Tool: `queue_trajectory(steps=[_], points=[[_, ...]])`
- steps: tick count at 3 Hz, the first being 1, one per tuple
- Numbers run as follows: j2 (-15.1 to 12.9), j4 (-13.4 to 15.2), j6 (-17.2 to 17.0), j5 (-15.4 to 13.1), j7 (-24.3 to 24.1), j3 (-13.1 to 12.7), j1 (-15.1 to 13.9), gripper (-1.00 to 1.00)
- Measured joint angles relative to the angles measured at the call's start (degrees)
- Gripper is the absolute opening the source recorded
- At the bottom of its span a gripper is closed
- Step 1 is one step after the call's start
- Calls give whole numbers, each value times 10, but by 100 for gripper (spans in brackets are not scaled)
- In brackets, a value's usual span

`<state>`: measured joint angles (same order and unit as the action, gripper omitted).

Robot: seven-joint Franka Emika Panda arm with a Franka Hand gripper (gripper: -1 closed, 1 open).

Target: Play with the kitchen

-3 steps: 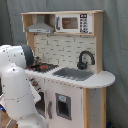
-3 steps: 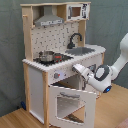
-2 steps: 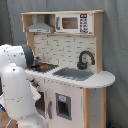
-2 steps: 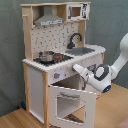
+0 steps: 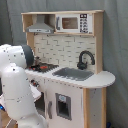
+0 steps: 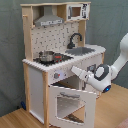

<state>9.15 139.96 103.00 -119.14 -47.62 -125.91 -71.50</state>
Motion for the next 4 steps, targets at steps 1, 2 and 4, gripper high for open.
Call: queue_trajectory(steps=[1,2,4], points=[[0,0,-1,-1,66,0,0,-100],[1,-1,-1,-3,126,-1,0,-100],[1,-1,-1,-4,247,-2,0,-100]])
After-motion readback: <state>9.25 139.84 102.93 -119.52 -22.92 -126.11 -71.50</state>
